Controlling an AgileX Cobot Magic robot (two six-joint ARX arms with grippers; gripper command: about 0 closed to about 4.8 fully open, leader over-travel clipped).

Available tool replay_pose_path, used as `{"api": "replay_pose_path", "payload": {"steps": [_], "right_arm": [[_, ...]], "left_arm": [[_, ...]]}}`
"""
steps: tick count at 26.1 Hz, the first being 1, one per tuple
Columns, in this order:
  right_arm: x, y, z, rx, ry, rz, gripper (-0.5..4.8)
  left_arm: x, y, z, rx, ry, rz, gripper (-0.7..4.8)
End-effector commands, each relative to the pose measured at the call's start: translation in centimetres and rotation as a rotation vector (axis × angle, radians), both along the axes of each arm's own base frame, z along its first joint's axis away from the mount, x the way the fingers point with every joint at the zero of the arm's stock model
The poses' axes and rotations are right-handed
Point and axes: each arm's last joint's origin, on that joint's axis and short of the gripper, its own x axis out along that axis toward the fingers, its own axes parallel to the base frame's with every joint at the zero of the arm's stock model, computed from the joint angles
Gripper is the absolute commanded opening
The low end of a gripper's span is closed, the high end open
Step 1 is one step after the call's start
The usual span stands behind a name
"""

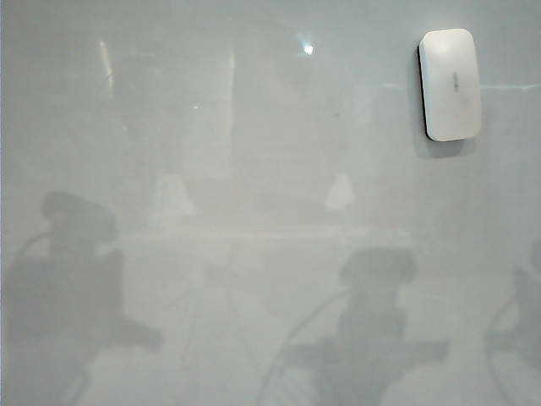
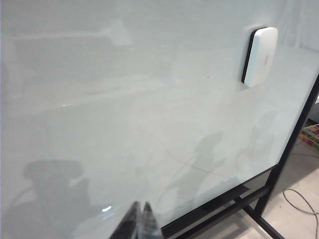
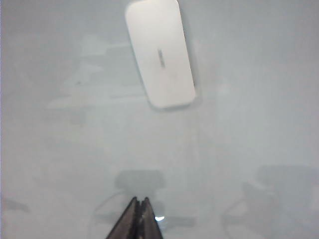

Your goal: Grab the whiteboard eraser that is attached to the surface of the whiteboard and use it to clean the writing on the whiteboard.

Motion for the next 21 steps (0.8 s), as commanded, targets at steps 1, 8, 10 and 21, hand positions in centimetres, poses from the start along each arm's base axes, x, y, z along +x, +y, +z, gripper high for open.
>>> {"api": "replay_pose_path", "payload": {"steps": [1,8,10,21], "right_arm": [[0.7,0.3,-1.8,0.031,-0.008,0.005,-0.01],[1.4,0.5,-5.6,-0.002,0.089,0.002,-0.01],[1.4,0.5,-6.0,-0.012,0.118,0.0,-0.01],[1.5,0.3,-5.5,0.007,0.067,-0.023,-0.01]], "left_arm": [[0.0,0.0,0.2,0.0,-0.016,-0.004,-0.05],[0.0,0.0,0.2,0.0,-0.016,-0.004,-0.04],[0.0,0.0,0.2,0.0,-0.016,-0.004,-0.05],[0.0,0.0,0.2,0.0,-0.016,-0.004,-0.05]]}}
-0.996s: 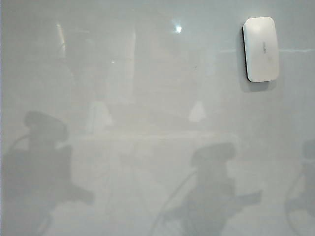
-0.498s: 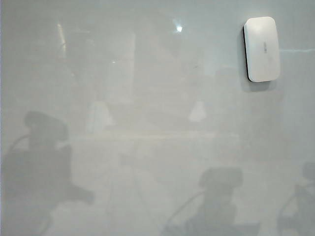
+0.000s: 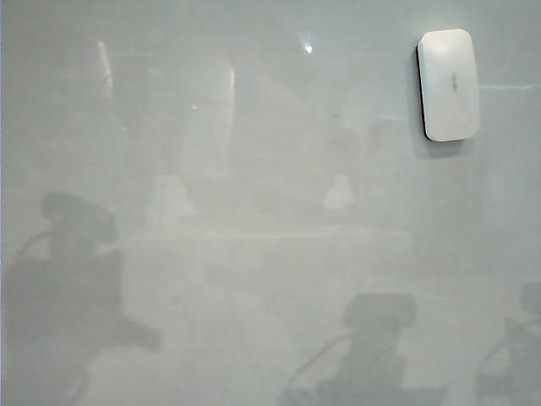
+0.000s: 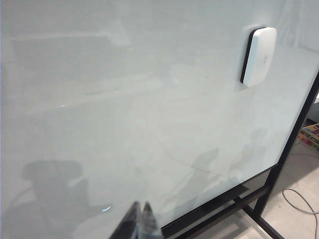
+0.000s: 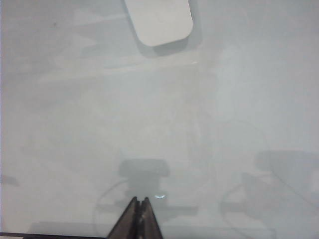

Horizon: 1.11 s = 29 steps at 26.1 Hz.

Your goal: Grab the whiteboard eraser that is attached to the surface of the whiteboard and use it to clean the writing on the whiteboard.

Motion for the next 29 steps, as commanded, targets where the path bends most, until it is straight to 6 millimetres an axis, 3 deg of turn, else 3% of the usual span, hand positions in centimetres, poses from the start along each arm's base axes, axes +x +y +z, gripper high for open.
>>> {"api": "replay_pose_path", "payload": {"steps": [1,7,29], "right_arm": [[0.0,-0.3,-0.1,-0.014,0.018,-0.036,-0.01],[0.2,-1.4,-0.7,-0.162,0.069,-0.138,-0.01],[0.2,-1.8,-0.5,-0.157,0.054,-0.177,-0.01]], "left_arm": [[0.0,0.0,0.2,0.001,-0.015,-0.004,-0.05],[0.0,0.0,0.2,0.001,-0.015,-0.004,-0.05],[0.0,0.0,0.2,0.001,-0.015,-0.004,-0.05]]}}
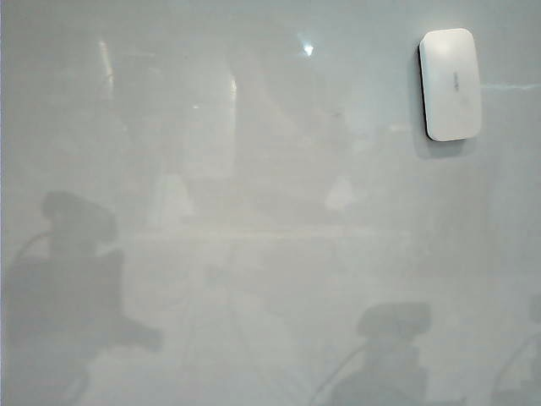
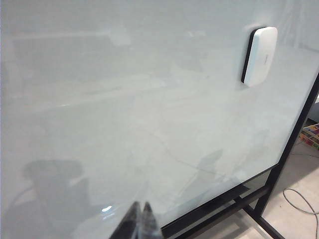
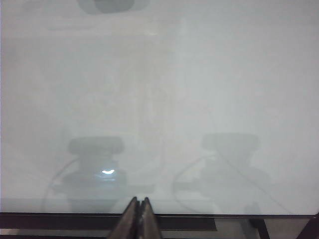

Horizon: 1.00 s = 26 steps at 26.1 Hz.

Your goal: Grab the whiteboard eraser that is attached to the surface of the whiteboard and use it to clean the writing on the whiteboard.

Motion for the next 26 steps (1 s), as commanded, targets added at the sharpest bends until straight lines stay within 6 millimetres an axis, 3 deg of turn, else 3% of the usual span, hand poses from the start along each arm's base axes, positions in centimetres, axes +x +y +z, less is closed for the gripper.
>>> {"api": "replay_pose_path", "payload": {"steps": [1,8,16,26], "right_arm": [[0.1,-0.6,0.7,0.007,-0.056,-0.056,-0.01],[0.2,-1.5,1.2,0.011,-0.103,-0.119,-0.01],[0.2,-1.1,1.1,-0.061,-0.101,-0.01,-0.01],[0.0,-1.2,-0.1,-0.066,0.026,-0.049,-0.01]], "left_arm": [[0.0,0.0,0.2,0.0,-0.016,-0.004,-0.05],[0.0,0.0,0.2,0.0,-0.016,-0.004,-0.05],[0.0,0.0,0.2,0.0,-0.016,-0.004,-0.05],[0.0,0.0,0.2,0.0,-0.016,-0.004,-0.05]]}}
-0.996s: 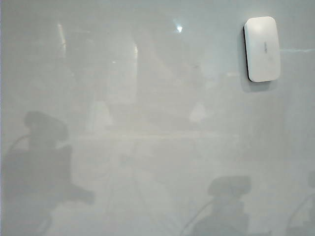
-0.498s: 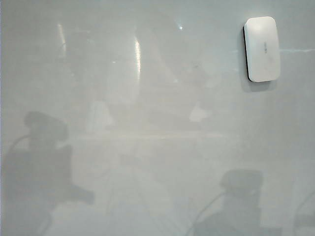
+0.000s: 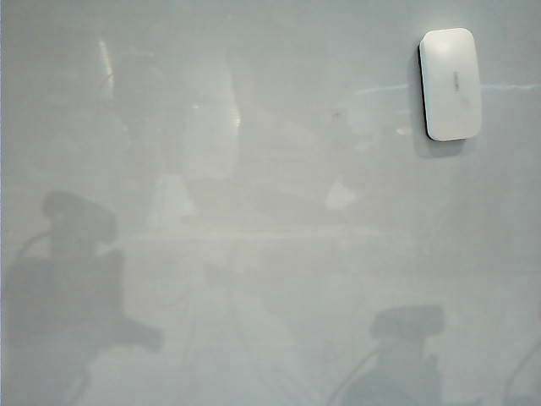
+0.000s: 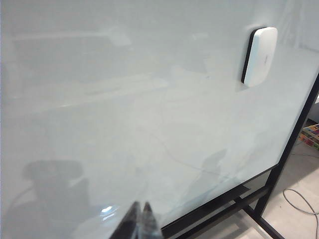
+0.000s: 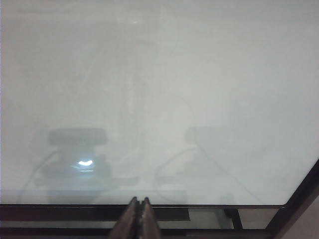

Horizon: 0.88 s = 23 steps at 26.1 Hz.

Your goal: Grab the whiteboard eraser that is attached to the surface of the whiteboard and use it to clean the writing on the whiteboard.

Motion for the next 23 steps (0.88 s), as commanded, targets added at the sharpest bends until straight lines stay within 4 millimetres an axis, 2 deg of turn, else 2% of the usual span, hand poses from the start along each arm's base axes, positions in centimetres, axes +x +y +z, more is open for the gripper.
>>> {"api": "replay_pose_path", "payload": {"steps": [1,15,16,23], "right_arm": [[0.0,0.0,0.2,-0.001,-0.011,-0.003,-0.01],[0.0,0.0,0.2,-0.001,-0.011,-0.003,-0.01],[0.0,0.0,0.2,-0.001,-0.011,-0.003,-0.01],[0.0,0.0,0.2,-0.001,-0.011,-0.003,-0.01]], "left_arm": [[0.0,0.0,0.2,0.001,-0.015,-0.005,-0.05],[0.0,0.0,0.2,0.002,-0.015,-0.003,-0.05],[0.0,0.0,0.2,0.04,-0.04,0.008,-0.05],[1.1,0.8,-0.6,0.104,-0.067,0.33,-0.05]]}}
